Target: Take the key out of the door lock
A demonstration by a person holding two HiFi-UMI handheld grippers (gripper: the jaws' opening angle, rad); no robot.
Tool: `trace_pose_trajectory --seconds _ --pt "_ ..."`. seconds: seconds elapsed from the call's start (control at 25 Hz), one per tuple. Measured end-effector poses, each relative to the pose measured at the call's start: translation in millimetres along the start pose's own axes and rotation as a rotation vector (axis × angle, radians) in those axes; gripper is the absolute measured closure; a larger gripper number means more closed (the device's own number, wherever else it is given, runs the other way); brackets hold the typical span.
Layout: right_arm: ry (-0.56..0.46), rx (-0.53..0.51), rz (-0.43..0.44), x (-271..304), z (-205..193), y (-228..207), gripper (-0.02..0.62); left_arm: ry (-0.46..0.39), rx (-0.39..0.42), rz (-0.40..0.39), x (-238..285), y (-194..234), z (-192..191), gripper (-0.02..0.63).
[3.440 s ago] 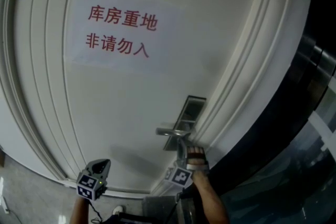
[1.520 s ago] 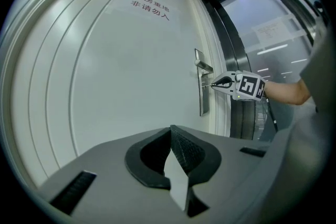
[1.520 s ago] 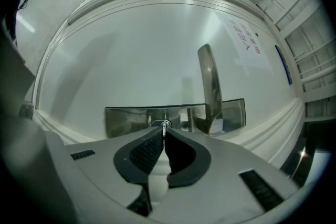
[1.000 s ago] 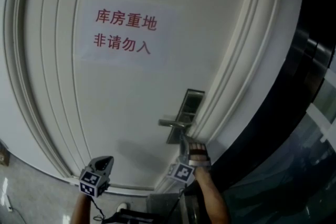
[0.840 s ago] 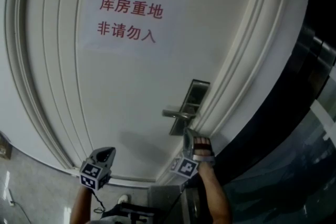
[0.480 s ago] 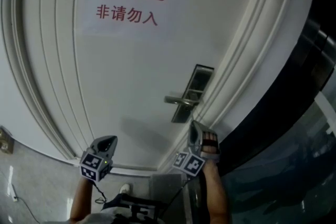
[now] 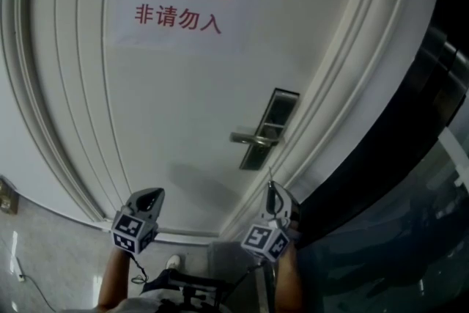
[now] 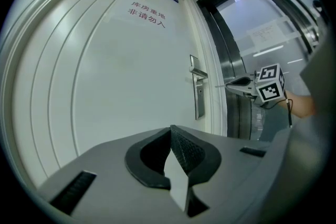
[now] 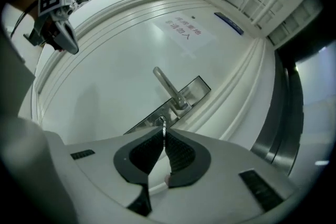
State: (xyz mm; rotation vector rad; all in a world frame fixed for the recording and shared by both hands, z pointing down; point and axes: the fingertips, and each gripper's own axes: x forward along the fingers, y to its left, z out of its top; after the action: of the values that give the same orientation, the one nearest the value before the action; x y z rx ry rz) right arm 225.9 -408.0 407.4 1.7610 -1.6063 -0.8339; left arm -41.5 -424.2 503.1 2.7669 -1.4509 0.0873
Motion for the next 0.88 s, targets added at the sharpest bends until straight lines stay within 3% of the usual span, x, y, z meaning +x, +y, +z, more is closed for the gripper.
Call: trace_pose_trajectory --seconds 0.44,0.72,0.88 --pt "0.039 0.473 0.07 -29.7 -30.3 27.8 0.574 -0.005 -0.009 0.014 -4.1 2.4 -2.0 0.598" --pt "0.058 0.669 0.114 -44.2 -42.9 41.1 0.574 -0.013 -0.013 0.017 -1.2 -0.1 -1.2 0.597" --pt "0.065 0.711 0.113 -49.4 -50.9 47.3 0.574 -0.015 -0.012 0.015 2.0 -0.6 -0.6 0.598"
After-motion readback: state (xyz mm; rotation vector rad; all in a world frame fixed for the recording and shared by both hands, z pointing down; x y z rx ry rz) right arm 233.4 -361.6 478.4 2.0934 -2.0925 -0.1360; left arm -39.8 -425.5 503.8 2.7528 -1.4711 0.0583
